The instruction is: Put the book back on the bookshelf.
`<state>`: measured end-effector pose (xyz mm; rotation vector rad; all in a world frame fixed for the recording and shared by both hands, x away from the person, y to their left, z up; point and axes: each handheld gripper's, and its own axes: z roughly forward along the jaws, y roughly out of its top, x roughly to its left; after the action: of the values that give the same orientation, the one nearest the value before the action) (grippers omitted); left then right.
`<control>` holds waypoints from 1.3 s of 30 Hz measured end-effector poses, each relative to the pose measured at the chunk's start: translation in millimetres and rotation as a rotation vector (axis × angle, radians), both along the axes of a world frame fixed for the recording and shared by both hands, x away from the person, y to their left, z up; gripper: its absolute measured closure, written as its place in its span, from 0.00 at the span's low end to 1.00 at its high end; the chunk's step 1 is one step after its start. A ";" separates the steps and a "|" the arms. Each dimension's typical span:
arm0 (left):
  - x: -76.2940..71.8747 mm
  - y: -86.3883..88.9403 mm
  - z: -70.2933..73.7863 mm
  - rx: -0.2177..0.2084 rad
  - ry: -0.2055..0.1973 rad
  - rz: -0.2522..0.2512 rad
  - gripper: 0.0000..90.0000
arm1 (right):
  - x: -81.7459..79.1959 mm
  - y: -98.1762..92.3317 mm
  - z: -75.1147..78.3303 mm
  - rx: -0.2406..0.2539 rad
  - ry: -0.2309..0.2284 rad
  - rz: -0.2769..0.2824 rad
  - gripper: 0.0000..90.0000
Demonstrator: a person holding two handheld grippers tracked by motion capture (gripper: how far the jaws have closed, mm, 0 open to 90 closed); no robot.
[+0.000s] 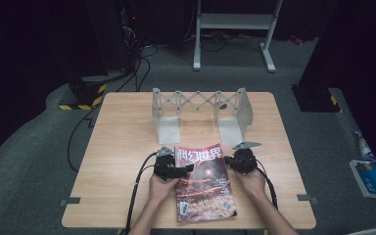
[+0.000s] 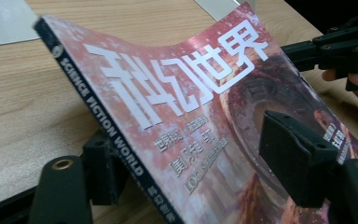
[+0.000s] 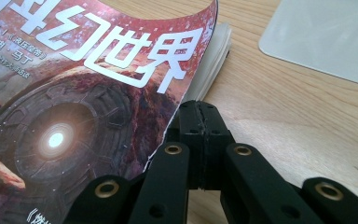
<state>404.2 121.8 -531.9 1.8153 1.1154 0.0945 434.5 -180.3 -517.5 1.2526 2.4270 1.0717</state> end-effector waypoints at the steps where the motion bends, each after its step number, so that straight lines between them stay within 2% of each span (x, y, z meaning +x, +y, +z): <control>1: 0.3 -0.2 0.0 0.000 -0.001 -0.004 0.29 | 0.1 0.8 -0.3 0.002 -0.002 0.006 0.99; 4: -0.1 -1.6 0.0 -0.001 -0.001 -0.011 0.26 | -1.0 11.5 -1.1 -0.002 -0.018 0.058 0.99; 8: 0.0 -1.0 0.1 -0.003 0.002 -0.018 0.25 | 0.0 20.9 -0.9 -0.016 -0.028 0.084 0.99; 13: 0.4 -0.2 0.5 -0.006 0.011 -0.020 0.27 | 0.5 22.8 -0.1 -0.014 -0.024 0.082 0.99; 16: 0.8 0.2 1.5 -0.018 0.040 -0.009 0.37 | 0.3 24.9 -0.6 -0.017 -0.024 0.075 0.99; 19: 0.2 -1.0 2.4 -0.014 0.055 0.011 0.41 | -0.5 25.6 -0.5 -0.021 -0.025 0.074 0.99; 22: 0.5 -2.9 5.1 0.013 0.076 0.025 0.51 | 0.2 24.4 -0.9 -0.009 -0.018 0.076 0.99; 24: 0.4 -3.9 6.0 0.018 0.087 0.028 0.55 | 0.0 24.2 -0.9 -0.008 -0.015 0.073 0.99; 25: 0.6 -5.5 7.5 0.026 0.106 0.032 0.57 | -0.4 23.8 -1.7 0.001 -0.021 0.071 0.99; 27: 0.6 -5.5 7.8 0.029 0.113 0.035 0.59 | -0.8 23.5 -2.0 0.005 -0.018 0.066 0.99; 30: 0.9 -5.8 9.1 0.040 0.137 0.063 0.69 | -2.6 22.2 -2.8 0.017 -0.018 0.055 0.97; 35: 0.2 -8.3 11.1 0.062 0.150 0.086 0.74 | -5.7 22.5 -2.7 -0.002 -0.045 0.053 0.95; 39: -0.6 -8.7 14.0 0.040 0.168 0.106 0.80 | -6.6 22.2 -2.8 0.005 -0.042 0.042 0.92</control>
<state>403.6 113.1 -517.9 1.8249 1.3372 0.0267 427.9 -158.1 -520.3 1.1737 2.4312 1.1047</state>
